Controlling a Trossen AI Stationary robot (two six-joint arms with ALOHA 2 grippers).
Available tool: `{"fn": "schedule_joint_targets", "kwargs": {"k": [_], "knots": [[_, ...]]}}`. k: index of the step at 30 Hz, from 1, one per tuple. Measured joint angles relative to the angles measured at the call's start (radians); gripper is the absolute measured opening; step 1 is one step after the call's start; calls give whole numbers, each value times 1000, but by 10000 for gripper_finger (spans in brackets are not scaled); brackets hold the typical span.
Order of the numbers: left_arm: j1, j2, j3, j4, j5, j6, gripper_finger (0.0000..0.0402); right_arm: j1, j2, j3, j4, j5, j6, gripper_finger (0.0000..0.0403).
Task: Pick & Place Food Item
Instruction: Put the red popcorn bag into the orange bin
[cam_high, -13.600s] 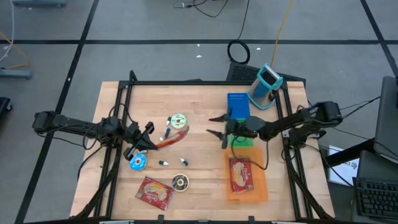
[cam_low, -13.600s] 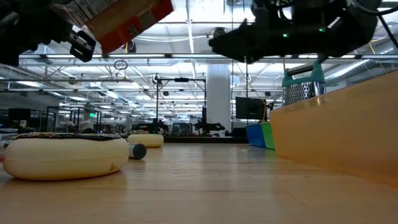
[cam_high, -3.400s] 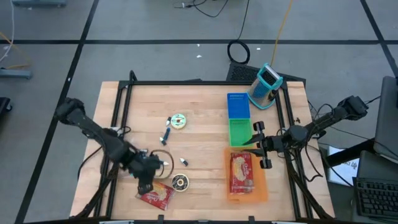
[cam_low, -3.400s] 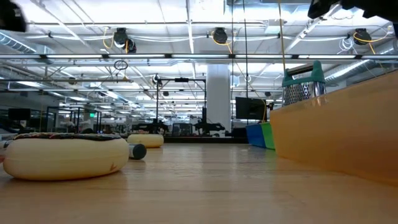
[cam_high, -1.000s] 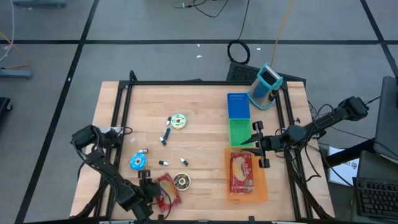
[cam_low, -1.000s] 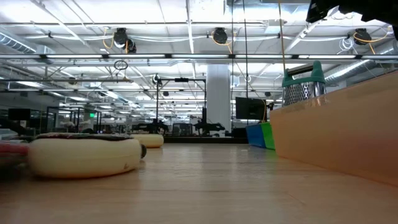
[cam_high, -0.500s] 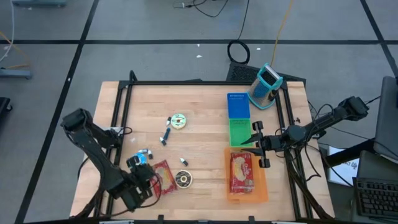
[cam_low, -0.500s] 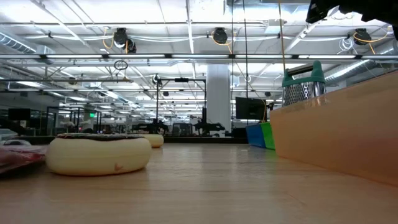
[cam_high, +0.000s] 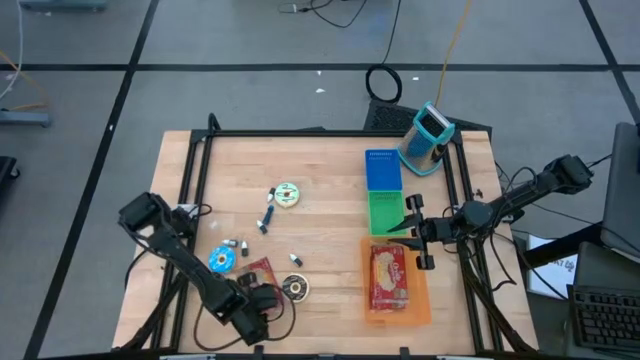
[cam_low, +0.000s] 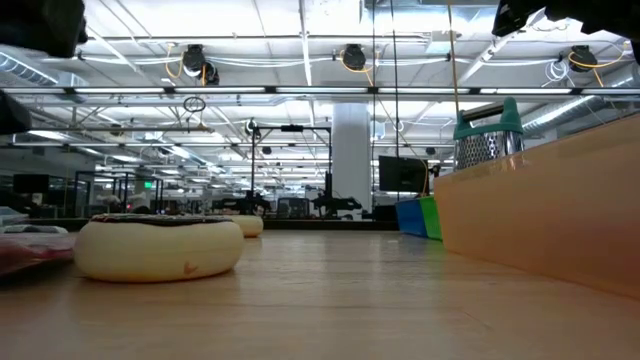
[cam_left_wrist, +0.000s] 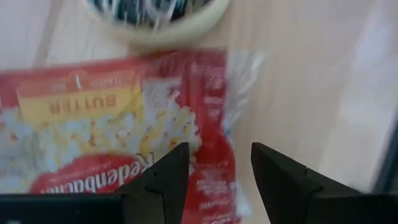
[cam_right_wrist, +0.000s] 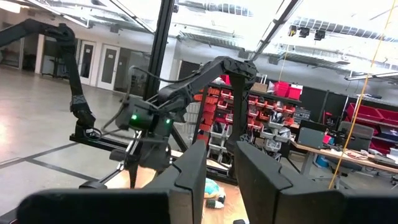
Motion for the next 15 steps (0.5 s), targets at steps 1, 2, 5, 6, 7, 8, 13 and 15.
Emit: {"fn": "schedule_joint_targets", "kwargs": {"k": [1, 2, 5, 6, 7, 8, 13, 15], "knots": [[0, 5, 0, -3, 4, -7, 174, 0, 0, 0, 0, 0, 0, 73], [-1, 8, 0, -6, 3, -15, 174, 0, 0, 0, 0, 0, 0, 73], [-10, 8, 0, -33, 1, -22, 175, 0, 0, 0, 2, 0, 0, 73], [-12, 8, 0, -45, 1, -23, 175, 0, 0, 0, 2, 0, 0, 73], [-14, 9, 0, -62, 0, -28, 175, 0, 0, 0, 2, 0, 0, 73], [-17, 13, 1, -77, -6, -36, 175, 0, 0, 0, 2, 0, 0, 73], [-19, 46, 5, -106, -25, -72, 172, 0, 0, 0, 2, 0, 0, 73], [-19, 68, 6, -96, -27, -55, 161, 0, 0, 0, 2, 0, 0, 73]]}}
